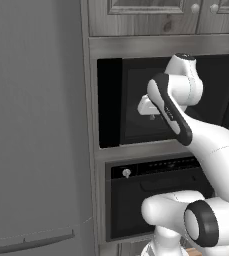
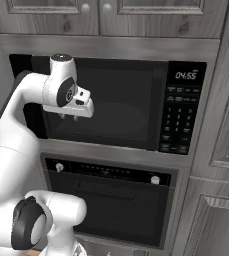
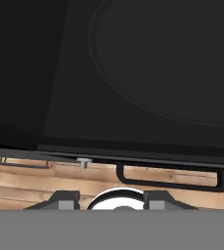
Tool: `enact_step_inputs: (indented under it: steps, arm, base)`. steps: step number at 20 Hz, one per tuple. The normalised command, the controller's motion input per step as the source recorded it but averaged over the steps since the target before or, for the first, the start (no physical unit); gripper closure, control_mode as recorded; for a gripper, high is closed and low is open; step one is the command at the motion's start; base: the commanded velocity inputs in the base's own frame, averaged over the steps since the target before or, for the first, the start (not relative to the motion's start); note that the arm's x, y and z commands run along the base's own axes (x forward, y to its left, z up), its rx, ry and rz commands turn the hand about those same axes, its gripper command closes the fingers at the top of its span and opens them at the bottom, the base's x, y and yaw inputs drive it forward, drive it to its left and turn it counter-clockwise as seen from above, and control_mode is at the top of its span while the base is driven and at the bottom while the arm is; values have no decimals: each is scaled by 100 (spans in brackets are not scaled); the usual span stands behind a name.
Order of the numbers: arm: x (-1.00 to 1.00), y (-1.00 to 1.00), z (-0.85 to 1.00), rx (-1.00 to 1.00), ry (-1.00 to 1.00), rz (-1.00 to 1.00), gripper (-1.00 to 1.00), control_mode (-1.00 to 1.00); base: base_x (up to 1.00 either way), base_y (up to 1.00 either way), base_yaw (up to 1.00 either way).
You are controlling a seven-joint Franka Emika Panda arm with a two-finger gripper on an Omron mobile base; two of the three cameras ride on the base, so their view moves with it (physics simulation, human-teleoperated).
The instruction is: Take the baked cake out of the oven and place it on the plate for cooling. Then close the oven door.
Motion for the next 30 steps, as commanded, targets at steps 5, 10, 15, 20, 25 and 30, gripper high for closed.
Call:
enact_step_inputs:
  steps: [5, 10, 15, 20, 25, 30]
  arm:
    - [0, 0, 0, 0, 0, 0, -100, 100]
    - [0, 0, 0, 0, 0, 0, -100, 100]
    - [0, 0, 0, 0, 0, 0, -100, 100]
    - [0, 0, 0, 0, 0, 0, -100, 100]
    - [0, 0, 0, 0, 0, 0, -100, 100]
    - [0, 0, 0, 0, 0, 0, -100, 100]
  base:
    - [0, 0, 0]
    - [0, 0, 0]
    - [-3, 0, 0]
    - [-32, -21, 0]
    - [-39, -38, -2]
    - [-36, -41, -3]
